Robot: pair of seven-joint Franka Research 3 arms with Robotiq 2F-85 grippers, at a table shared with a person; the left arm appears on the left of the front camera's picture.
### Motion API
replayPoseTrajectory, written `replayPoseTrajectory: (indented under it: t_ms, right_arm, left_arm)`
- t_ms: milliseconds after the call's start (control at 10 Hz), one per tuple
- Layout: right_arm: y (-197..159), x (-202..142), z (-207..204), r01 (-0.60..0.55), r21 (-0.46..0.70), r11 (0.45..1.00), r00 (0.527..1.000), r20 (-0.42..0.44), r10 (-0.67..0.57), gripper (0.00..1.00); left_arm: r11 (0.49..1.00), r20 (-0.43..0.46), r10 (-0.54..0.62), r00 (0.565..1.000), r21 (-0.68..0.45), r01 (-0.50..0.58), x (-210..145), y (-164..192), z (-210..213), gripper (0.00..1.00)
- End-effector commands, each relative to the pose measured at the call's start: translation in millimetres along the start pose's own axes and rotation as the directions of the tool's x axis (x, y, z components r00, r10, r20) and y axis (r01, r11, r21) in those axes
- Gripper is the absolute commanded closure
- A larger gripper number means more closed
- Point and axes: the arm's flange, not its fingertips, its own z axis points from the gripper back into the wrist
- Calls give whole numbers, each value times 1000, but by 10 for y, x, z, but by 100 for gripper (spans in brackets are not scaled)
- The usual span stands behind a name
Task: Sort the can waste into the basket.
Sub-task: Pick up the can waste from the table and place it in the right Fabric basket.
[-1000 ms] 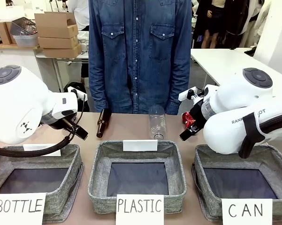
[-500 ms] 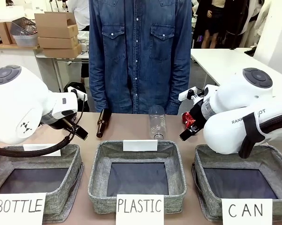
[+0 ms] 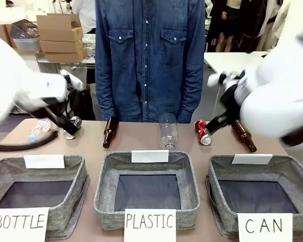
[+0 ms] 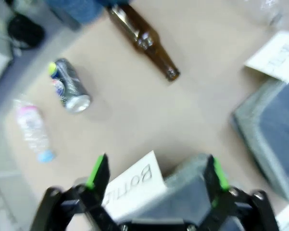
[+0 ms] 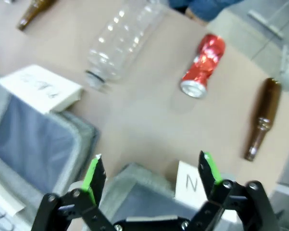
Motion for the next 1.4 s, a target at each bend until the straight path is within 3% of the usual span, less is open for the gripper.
replayPoseTrajectory:
  t_ms: [0, 100, 200, 300, 400, 500, 600, 700, 800, 900, 1000, 1100, 1300]
  right_arm:
    - [93, -324, 822, -72, 85, 994, 995, 72, 66, 0]
    - [179, -431, 875, -96, -9, 995, 990, 103, 96, 0]
    - [44, -32, 494, -15, 34, 999, 999, 37, 14, 0]
    - [44, -32, 494, -15, 34, 999, 999, 37, 14, 0]
    - [131, -127, 980, -46, 29, 999, 996, 84, 43, 0]
    - [27, -186, 899, 56, 139, 989, 998, 8, -57, 0]
    - [-158, -319, 911, 179, 320, 930, 984, -76, -163, 0]
    - [-350, -449, 988, 300, 638, 709, 953, -181, -241, 0]
    - [-546, -545, 1034, 556, 678, 481, 822, -364, -438, 0]
    - [-690, -656, 1106, 601, 724, 338, 769, -410, -491, 0]
    - [-811, -778, 1187, 606, 760, 234, 730, -416, -542, 0]
    - [-961, -898, 1262, 599, 787, 150, 695, -417, -585, 0]
    - [-1299, -1118, 1328, 596, 802, 42, 596, -407, -692, 0]
  left_arm:
    - [980, 89, -198, 976, -5, 200, -664, -149, 828, 0]
    - [977, 145, -207, 968, -12, 211, -736, -255, 888, 0]
    - [995, 36, -100, 994, -4, 100, -45, 16, 505, 0]
    - [995, 36, -100, 994, -4, 100, -45, 16, 505, 0]
    - [985, 91, -174, 981, 2, 174, -155, -7, 1037, 0]
    - [964, 46, -200, 979, -169, 205, -195, 102, 960, 0]
    - [892, 54, -215, 975, -395, 218, -320, 341, 966, 0]
    - [742, 96, -153, 984, -646, 178, -437, 598, 929, 0]
    - [613, 58, 17, 998, -789, 36, -561, 864, 818, 0]
    - [483, 44, 198, 979, -874, -59, -676, 1058, 727, 0]
    - [358, 20, 380, 925, -925, -127, -803, 1202, 685, 0]
    - [296, 21, 507, 862, -943, -151, -929, 1330, 702, 0]
    - [241, 29, 687, 726, -952, -190, -1174, 1583, 854, 0]
